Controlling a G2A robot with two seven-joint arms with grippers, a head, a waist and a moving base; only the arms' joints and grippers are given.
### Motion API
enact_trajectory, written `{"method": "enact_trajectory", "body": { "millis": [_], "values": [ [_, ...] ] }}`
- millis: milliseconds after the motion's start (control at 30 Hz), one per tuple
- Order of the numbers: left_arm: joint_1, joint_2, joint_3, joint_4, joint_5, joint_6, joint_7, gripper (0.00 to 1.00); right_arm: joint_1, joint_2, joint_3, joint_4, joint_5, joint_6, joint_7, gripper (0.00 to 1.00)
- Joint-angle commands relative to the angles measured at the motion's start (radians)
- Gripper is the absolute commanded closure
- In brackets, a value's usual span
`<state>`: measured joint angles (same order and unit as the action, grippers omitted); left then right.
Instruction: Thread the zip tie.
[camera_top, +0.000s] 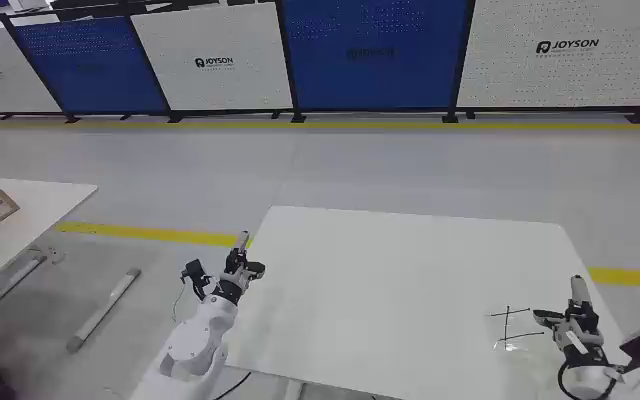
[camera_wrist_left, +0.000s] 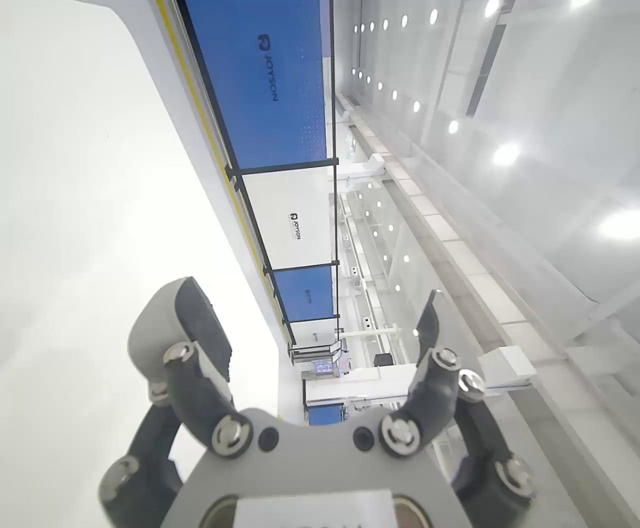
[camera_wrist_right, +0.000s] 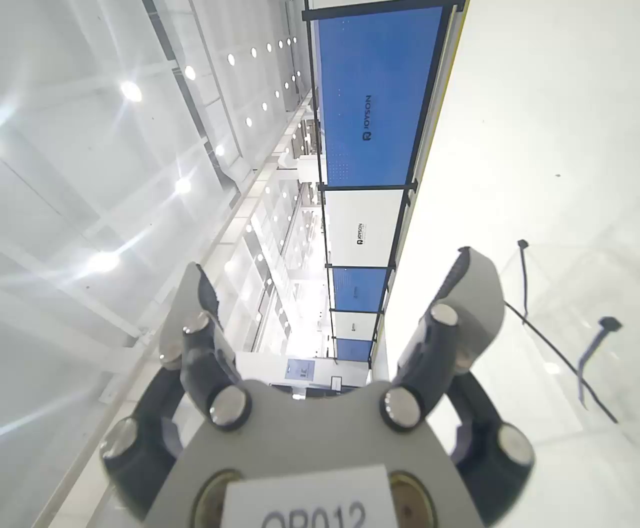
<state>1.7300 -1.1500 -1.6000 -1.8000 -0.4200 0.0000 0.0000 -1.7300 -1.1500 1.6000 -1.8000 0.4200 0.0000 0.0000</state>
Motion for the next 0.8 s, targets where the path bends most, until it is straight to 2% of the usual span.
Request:
{"method": "enact_trajectory", "body": {
  "millis": [0,33,67,100,133,167,200,233,267,300,333,367,400,500,633,767],
  "values": [
    [0.0,0.0,0.0,0.0,0.0,0.0,0.0,0.22,0.0,0.0,0.0,0.0,0.0,0.0,0.0,0.22],
    [0.0,0.0,0.0,0.0,0.0,0.0,0.0,0.22,0.0,0.0,0.0,0.0,0.0,0.0,0.0,0.22],
    [0.0,0.0,0.0,0.0,0.0,0.0,0.0,0.0,0.0,0.0,0.0,0.0,0.0,0.0,0.0,0.22],
    [0.0,0.0,0.0,0.0,0.0,0.0,0.0,0.22,0.0,0.0,0.0,0.0,0.0,0.0,0.0,0.0],
    [0.0,0.0,0.0,0.0,0.0,0.0,0.0,0.22,0.0,0.0,0.0,0.0,0.0,0.0,0.0,0.0],
    [0.0,0.0,0.0,0.0,0.0,0.0,0.0,0.0,0.0,0.0,0.0,0.0,0.0,0.0,0.0,0.22],
    [0.0,0.0,0.0,0.0,0.0,0.0,0.0,0.0,0.0,0.0,0.0,0.0,0.0,0.0,0.0,0.22],
    [0.0,0.0,0.0,0.0,0.0,0.0,0.0,0.0,0.0,0.0,0.0,0.0,0.0,0.0,0.0,0.0],
    [0.0,0.0,0.0,0.0,0.0,0.0,0.0,0.0,0.0,0.0,0.0,0.0,0.0,0.0,0.0,0.22],
    [0.0,0.0,0.0,0.0,0.0,0.0,0.0,0.22,0.0,0.0,0.0,0.0,0.0,0.0,0.0,0.22],
    [0.0,0.0,0.0,0.0,0.0,0.0,0.0,0.22,0.0,0.0,0.0,0.0,0.0,0.0,0.0,0.22],
    [0.0,0.0,0.0,0.0,0.0,0.0,0.0,0.0,0.003,0.003,0.004,-0.004,-0.042,-0.004,0.017,0.0],
    [0.0,0.0,0.0,0.0,0.0,0.0,0.0,0.0,0.005,0.011,0.014,-0.003,-0.138,-0.013,0.079,0.0],
    [0.0,0.0,0.0,0.0,0.0,0.0,0.0,0.0,0.015,0.023,0.059,-0.003,-0.191,-0.025,0.203,0.0],
    [0.0,0.0,0.0,0.0,0.0,0.0,0.0,0.0,0.046,0.035,0.116,-0.004,-0.189,0.005,0.339,0.0],
    [0.0,0.0,0.0,0.0,0.0,0.0,0.0,0.0,0.095,0.046,0.136,0.028,-0.208,0.042,0.485,0.0]
  ]
}}
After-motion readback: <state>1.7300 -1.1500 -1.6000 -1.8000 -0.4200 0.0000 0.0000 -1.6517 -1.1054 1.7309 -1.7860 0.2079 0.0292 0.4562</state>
